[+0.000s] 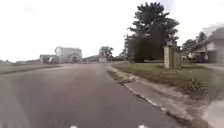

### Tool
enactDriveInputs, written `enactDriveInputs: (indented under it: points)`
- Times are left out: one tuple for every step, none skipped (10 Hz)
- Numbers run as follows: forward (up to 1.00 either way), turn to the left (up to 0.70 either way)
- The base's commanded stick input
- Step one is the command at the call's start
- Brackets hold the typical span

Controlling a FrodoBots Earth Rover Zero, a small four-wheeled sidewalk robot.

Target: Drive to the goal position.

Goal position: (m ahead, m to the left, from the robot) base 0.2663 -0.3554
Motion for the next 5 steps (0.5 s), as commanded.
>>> enactDriveInputs:
  points:
    - [1.0,0.0]
    - [1.0,0.0]
    - [1.0,0.0]
    - [1.0,0.0]
    - [1.0,0.0]
